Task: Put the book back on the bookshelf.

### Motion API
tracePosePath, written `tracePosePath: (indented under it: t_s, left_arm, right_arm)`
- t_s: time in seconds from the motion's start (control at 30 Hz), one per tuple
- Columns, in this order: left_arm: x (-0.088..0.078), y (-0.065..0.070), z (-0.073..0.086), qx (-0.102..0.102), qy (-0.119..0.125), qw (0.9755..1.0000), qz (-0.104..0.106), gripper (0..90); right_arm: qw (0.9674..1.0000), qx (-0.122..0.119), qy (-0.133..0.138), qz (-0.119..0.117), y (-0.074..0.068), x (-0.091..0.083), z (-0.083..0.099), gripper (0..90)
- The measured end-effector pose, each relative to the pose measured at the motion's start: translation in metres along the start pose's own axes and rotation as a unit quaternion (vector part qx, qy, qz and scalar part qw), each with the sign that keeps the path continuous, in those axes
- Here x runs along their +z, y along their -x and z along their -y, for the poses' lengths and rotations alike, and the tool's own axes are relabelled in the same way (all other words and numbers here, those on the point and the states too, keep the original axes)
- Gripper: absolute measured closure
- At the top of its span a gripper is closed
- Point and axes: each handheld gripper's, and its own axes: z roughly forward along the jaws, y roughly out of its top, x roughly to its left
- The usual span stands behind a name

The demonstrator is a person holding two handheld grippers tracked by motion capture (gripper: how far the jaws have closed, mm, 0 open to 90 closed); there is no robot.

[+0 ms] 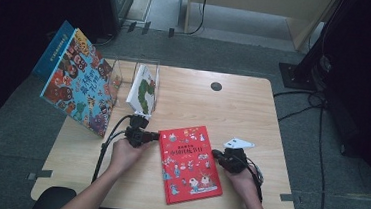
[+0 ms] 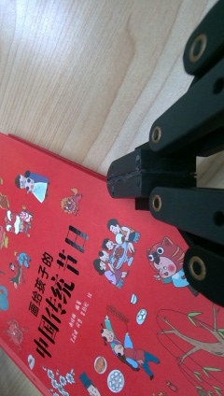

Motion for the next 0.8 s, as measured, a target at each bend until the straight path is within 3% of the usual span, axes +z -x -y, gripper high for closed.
tracePosePath:
  t_s: [0.17, 0.37, 0.8]
  left_arm:
    - [0.0, 0.0, -0.001, 0.0, -0.001, 1.0, -0.003, 87.6]
    - [-0.007, 0.006, 0.002, 0.009, -0.004, 1.0, -0.002, 89.7]
    - [-0.015, 0.029, 0.03, 0.005, -0.014, 0.9995, 0.028, 88.7]
  right_arm:
    - [0.9999, 0.01, 0.002, -0.013, 0.004, 0.0, 0.001, 89.7]
    - [0.9999, 0.008, 0.01, -0.008, 0.008, -0.003, -0.001, 90.0]
    - [0.9999, 0.0, -0.005, -0.015, 0.009, 0.006, -0.011, 90.0]
